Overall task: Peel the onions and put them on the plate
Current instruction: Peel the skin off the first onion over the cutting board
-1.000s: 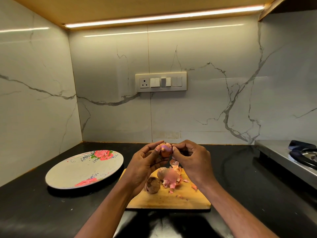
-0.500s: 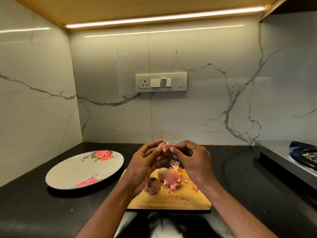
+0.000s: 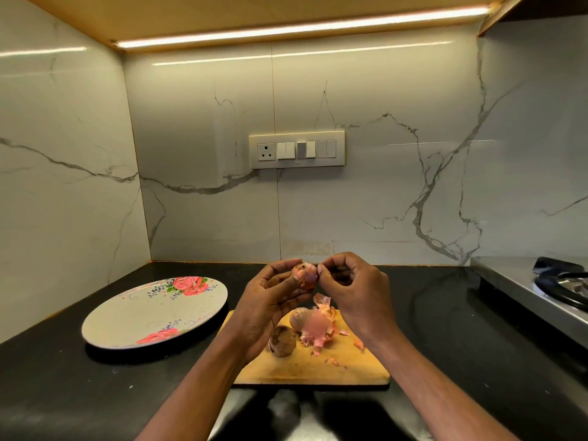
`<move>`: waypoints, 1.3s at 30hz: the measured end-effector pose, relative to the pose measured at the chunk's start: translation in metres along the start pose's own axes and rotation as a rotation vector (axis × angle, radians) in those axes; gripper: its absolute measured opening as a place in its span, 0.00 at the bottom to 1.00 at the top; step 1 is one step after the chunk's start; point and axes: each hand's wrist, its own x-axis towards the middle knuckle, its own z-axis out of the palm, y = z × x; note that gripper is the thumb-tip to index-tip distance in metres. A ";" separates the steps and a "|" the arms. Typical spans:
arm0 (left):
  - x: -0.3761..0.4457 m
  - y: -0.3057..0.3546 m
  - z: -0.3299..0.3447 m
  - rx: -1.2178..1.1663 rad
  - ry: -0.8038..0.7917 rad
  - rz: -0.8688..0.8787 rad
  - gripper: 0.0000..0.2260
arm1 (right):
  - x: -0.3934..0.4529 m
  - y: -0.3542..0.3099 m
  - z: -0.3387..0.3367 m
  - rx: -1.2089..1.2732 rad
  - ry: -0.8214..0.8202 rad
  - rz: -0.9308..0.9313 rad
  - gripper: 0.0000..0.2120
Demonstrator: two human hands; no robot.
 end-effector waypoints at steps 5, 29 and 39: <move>0.000 0.000 0.000 -0.012 -0.018 -0.024 0.14 | 0.005 0.010 -0.009 -0.015 0.023 0.060 0.03; 0.001 -0.004 -0.005 0.178 0.070 0.043 0.16 | -0.003 -0.003 -0.006 -0.159 -0.161 -0.228 0.12; 0.002 -0.005 -0.007 0.181 0.074 0.022 0.15 | -0.003 -0.004 -0.006 -0.180 -0.154 -0.210 0.04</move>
